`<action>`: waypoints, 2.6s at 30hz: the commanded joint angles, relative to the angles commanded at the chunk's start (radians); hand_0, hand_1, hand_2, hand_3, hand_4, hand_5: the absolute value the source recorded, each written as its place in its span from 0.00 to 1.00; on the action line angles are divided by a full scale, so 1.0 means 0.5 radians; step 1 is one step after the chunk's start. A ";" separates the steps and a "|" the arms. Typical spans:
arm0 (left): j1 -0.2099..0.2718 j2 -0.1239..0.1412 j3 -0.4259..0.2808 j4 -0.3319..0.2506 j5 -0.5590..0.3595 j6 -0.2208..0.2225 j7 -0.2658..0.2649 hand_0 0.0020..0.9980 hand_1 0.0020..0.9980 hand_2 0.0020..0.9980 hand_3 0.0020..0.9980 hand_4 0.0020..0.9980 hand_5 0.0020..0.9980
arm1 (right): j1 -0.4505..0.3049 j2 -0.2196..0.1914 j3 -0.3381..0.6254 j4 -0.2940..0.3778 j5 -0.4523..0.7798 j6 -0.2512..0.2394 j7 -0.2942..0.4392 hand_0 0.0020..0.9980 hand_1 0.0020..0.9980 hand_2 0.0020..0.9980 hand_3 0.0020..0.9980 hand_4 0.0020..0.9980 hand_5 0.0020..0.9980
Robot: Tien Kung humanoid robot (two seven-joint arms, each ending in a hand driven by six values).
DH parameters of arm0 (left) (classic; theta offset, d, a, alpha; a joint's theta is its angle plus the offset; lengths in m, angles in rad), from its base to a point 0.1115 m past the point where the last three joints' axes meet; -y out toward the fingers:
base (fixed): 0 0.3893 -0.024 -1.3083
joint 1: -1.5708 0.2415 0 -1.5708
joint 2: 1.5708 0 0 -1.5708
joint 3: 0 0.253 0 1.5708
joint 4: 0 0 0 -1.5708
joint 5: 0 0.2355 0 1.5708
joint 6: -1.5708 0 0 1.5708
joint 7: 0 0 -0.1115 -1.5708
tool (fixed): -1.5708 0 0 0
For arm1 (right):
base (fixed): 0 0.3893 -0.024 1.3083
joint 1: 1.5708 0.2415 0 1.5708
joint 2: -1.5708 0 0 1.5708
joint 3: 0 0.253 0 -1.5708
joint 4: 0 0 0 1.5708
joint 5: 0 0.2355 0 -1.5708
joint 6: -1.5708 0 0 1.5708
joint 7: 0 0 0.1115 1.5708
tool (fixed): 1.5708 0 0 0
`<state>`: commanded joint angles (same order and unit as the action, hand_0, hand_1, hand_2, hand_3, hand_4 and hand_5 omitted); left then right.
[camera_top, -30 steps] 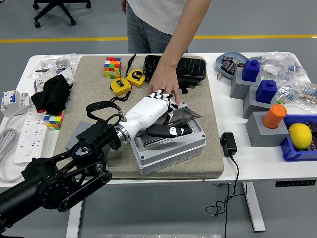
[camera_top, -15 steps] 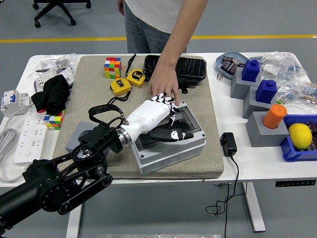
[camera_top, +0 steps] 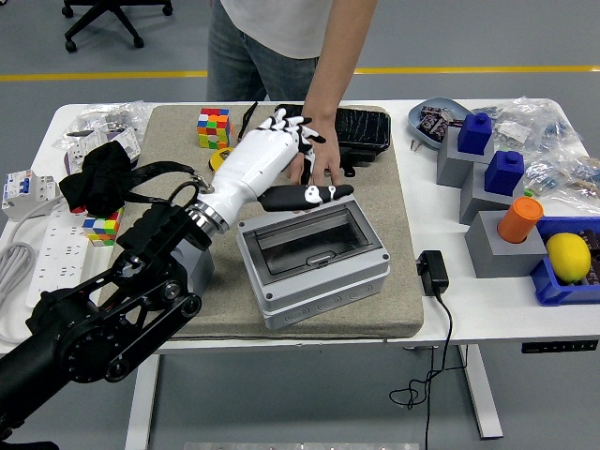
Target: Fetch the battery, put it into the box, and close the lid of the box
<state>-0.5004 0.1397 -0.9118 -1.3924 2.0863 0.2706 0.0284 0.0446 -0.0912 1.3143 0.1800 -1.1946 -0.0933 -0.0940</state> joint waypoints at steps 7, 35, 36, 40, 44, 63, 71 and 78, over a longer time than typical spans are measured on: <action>0.164 -0.080 -0.461 -0.110 -0.094 0.069 -0.110 1.00 0.94 0.88 0.81 1.00 1.00 | 0.001 0.008 0.015 0.000 -0.005 -0.001 0.002 0.78 0.71 0.71 0.75 1.00 1.00; 0.800 -0.231 -1.523 -0.177 -1.557 -0.041 -0.418 0.97 0.99 0.97 0.95 1.00 1.00 | -0.005 0.036 0.067 0.000 -0.043 0.001 0.003 0.78 0.71 0.71 0.75 1.00 1.00; 0.806 -0.234 -1.523 -0.175 -1.557 -0.045 -0.415 0.97 0.99 0.97 0.95 1.00 1.00 | -0.006 0.036 0.067 0.000 -0.043 0.001 0.003 0.78 0.71 0.71 0.75 1.00 1.00; 0.811 -0.238 -1.518 -0.179 -1.545 -0.048 -0.415 0.97 0.99 0.97 0.95 1.00 1.00 | -0.007 0.034 0.065 0.000 -0.041 0.001 0.003 0.78 0.71 0.71 0.75 1.00 1.00; 0.811 -0.239 -1.518 -0.184 -1.526 -0.044 -0.418 0.98 0.99 0.97 0.95 1.00 1.00 | -0.006 0.032 0.064 0.000 -0.037 0.001 0.002 0.78 0.71 0.71 0.75 1.00 1.00; 0.837 -0.251 -1.567 -0.194 -1.538 -0.104 -0.406 0.97 0.96 0.91 0.88 1.00 1.00 | -0.010 0.029 0.080 0.000 -0.036 0.002 0.007 0.78 0.71 0.71 0.75 1.00 1.00; 0.843 -0.253 -1.535 -0.197 -1.511 -0.192 -0.369 0.79 0.79 0.74 0.71 1.00 1.00 | -0.008 0.040 0.092 0.000 -0.051 0.003 0.005 0.78 0.71 0.71 0.75 1.00 1.00; 0.837 -0.249 -1.536 -0.200 -1.489 -0.197 -0.349 0.70 0.75 0.72 0.70 1.00 1.00 | -0.001 0.042 0.109 0.000 -0.066 0.002 0.001 0.78 0.71 0.71 0.75 1.00 1.00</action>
<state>-0.0816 0.0152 -1.6800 -1.4926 1.3418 0.1723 -0.1461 0.0443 -0.0704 1.3688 0.1800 -1.2276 -0.0925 -0.0933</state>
